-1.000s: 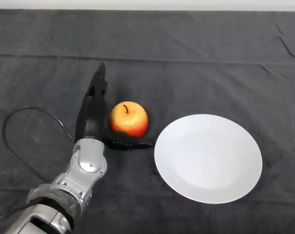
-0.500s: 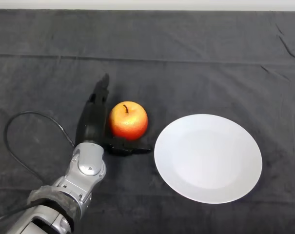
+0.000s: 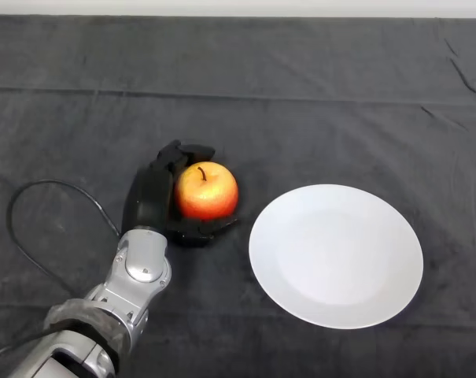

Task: Move the apple to the plate

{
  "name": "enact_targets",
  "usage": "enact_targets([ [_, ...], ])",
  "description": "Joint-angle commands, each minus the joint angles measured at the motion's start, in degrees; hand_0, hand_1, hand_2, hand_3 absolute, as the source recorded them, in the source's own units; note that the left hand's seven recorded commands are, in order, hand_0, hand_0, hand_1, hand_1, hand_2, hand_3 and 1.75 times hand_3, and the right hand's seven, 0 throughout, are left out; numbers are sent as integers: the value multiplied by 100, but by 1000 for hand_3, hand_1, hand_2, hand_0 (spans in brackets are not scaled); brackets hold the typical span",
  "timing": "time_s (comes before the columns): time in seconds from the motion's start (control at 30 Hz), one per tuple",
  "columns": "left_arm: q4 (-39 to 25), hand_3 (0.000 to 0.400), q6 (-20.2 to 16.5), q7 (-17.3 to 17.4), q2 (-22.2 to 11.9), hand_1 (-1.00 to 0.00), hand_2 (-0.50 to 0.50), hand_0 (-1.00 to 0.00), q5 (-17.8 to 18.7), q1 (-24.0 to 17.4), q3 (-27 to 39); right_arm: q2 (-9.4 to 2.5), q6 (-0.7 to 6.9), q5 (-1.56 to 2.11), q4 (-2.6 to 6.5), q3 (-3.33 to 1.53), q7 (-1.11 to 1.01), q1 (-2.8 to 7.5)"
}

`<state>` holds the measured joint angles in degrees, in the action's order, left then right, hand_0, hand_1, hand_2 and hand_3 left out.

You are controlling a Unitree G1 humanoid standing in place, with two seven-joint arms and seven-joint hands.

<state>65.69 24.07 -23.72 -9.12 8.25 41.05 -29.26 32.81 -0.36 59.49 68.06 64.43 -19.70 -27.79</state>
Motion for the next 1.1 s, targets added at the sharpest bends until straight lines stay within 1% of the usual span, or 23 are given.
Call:
enact_targets([
  [0.03, 177, 400, -76, 67, -66, -1000, 0, -1000, 23, 312, -114, 38, -36, 64, -57, 45, -20, -78],
  [0.33, 85, 400, -95, 33, -126, -1000, 0, -1000, -27, 415, -140, 40, -37, 64, -53, 46, -23, -79],
  [0.57, -132, 400, -150, -92, -165, -1000, 0, -1000, -123, 476, -153, 40, -37, 64, -51, 46, -24, -79],
  [0.8, -559, 400, -244, -267, -217, -1000, 0, -1000, -251, 444, -195, 39, -38, 63, -52, 45, -24, -79],
  [1.1, -1374, 400, -521, -482, -277, -1000, 0, -1000, -434, 309, -316, 36, -38, 61, -60, 43, -21, -77],
])
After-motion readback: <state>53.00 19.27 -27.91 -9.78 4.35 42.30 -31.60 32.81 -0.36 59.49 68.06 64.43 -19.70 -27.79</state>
